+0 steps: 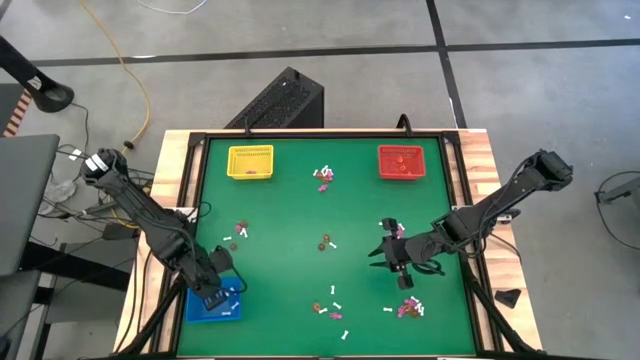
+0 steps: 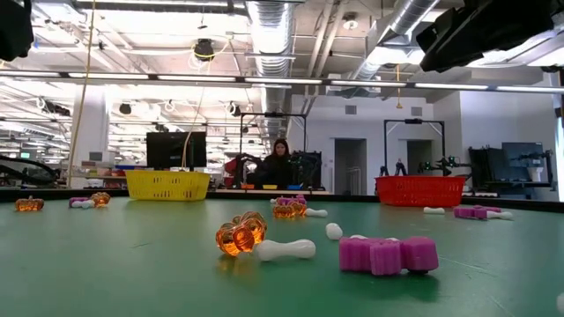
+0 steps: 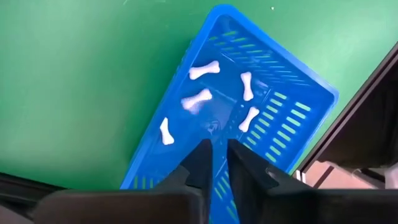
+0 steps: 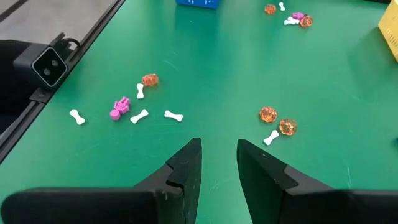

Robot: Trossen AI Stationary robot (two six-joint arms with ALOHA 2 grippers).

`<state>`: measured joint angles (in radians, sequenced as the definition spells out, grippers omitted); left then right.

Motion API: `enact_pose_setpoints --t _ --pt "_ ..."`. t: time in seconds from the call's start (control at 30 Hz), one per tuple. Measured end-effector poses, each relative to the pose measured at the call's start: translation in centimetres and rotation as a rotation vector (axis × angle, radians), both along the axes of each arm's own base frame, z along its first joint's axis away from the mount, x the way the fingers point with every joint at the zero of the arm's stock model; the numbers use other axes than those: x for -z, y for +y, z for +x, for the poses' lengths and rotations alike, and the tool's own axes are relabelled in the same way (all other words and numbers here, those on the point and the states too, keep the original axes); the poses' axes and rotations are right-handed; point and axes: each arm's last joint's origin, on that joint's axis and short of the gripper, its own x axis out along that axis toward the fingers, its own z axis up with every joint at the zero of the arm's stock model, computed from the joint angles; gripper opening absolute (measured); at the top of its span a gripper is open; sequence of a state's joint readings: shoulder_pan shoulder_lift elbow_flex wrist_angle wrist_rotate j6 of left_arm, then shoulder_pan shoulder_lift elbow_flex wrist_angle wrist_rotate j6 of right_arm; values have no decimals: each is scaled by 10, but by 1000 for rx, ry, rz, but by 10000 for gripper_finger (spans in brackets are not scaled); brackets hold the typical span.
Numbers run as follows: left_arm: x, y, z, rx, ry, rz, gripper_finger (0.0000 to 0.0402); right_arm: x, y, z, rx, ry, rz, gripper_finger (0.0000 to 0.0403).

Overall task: Sort Halloween decoration
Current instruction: Put the white bone toy into the blue bin

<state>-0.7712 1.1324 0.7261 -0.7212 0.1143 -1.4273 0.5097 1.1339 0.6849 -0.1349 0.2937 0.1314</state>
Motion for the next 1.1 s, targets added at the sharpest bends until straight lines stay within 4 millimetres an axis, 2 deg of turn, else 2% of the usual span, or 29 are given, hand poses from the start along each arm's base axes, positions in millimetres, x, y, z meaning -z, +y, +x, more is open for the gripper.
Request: enact_pose_setpoints --t 0.2,0.33,0.4,0.5,0.63,0.73,0.87,1.0,1.1 --pt "-1 -1 3 18 -38 -5 83 0 0 0 0 0 0 133" --pt "-9 -3 18 85 -300 38 88 0 0 0 1 0 0 133" --pt "-15 -4 28 140 -500 133 87 0 0 0 3 0 2 133" --pt "-27 -1 42 237 -779 379 83 0 0 0 32 8 48 133" --pt "-38 4 55 334 -1027 722 82 3 -1 -2 93 55 126 133" --pt "-28 13 61 382 -1162 906 82 3 -4 -5 190 174 219 133" --pt "-4 35 64 378 -1377 983 82 -2 -5 -13 325 443 481 133" --pt "1 62 61 326 -1587 962 82 1 16 -21 413 673 696 130" --pt "3 75 63 270 -1613 866 82 12 37 -24 512 839 801 124"
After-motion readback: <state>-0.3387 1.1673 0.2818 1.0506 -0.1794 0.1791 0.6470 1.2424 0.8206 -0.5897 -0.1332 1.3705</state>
